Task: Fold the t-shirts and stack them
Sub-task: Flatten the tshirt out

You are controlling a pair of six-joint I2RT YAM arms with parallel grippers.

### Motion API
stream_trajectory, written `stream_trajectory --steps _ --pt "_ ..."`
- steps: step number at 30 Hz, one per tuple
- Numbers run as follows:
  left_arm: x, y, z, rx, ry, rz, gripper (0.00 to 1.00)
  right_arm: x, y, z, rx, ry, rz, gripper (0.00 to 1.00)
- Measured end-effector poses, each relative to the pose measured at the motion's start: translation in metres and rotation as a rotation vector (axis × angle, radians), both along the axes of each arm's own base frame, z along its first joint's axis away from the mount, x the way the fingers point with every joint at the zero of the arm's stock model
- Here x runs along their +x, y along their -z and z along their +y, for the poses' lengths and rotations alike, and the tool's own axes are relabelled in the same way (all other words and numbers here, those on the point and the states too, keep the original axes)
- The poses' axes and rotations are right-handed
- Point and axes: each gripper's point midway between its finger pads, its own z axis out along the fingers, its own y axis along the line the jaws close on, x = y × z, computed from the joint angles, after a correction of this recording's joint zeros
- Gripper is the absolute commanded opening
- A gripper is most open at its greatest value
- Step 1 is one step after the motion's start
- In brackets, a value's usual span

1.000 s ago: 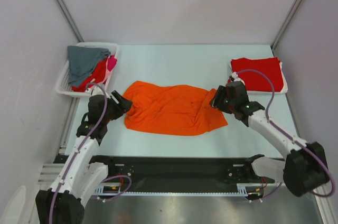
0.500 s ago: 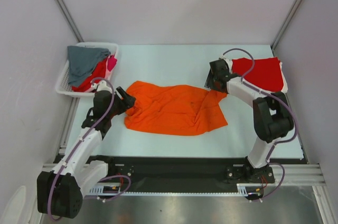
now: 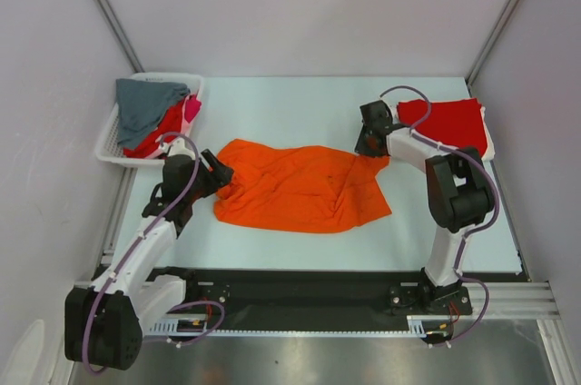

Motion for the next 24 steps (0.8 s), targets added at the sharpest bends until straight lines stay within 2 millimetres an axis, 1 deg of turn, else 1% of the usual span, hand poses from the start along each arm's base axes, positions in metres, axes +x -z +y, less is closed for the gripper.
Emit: stream_trajectory --steps 2,4,7,9,12,13,14,15,16,18,20,22,24 --pt "0.000 0.000 0.000 0.000 0.000 0.000 0.73 -0.002 -0.001 0.008 0.037 -0.027 -0.001 0.00" --pt "0.000 0.000 0.000 0.000 0.001 0.000 0.73 -0.009 -0.006 0.012 0.064 -0.052 -0.005 0.00" --pt "0.000 0.000 0.000 -0.001 0.001 0.001 0.73 -0.030 -0.029 0.018 0.092 -0.101 -0.051 0.00" --pt "0.000 0.000 -0.001 -0.002 0.003 0.000 0.72 -0.054 -0.055 0.022 0.111 -0.141 -0.121 0.00" --pt "-0.001 0.000 -0.004 -0.005 0.014 -0.001 0.72 -0.101 -0.093 0.019 0.147 -0.175 -0.238 0.00" --pt "-0.001 0.000 -0.005 -0.006 0.017 -0.001 0.72 -0.117 -0.104 0.013 0.167 -0.172 -0.292 0.08" --pt "-0.001 0.000 -0.006 -0.006 0.022 -0.002 0.72 -0.132 -0.108 0.003 0.180 -0.151 -0.325 0.13" --pt "-0.001 0.000 -0.007 -0.007 0.026 -0.002 0.72 -0.146 -0.109 -0.011 0.184 -0.121 -0.353 0.18" --pt "0.000 0.000 -0.009 -0.007 0.031 -0.004 0.73 -0.156 -0.108 -0.021 0.189 -0.098 -0.375 0.19" --pt "0.000 0.002 -0.013 -0.006 0.044 0.001 0.72 -0.176 -0.094 -0.045 0.183 -0.034 -0.372 0.19" --pt "-0.001 0.007 -0.018 -0.003 0.059 0.015 0.72 -0.187 -0.077 -0.061 0.172 0.021 -0.335 0.19" --pt "-0.002 0.013 -0.023 0.000 0.075 0.035 0.72 -0.195 -0.061 -0.070 0.167 0.056 -0.282 0.20" --pt "-0.004 0.017 -0.026 0.003 0.085 0.049 0.72 -0.199 -0.051 -0.069 0.169 0.062 -0.237 0.27"
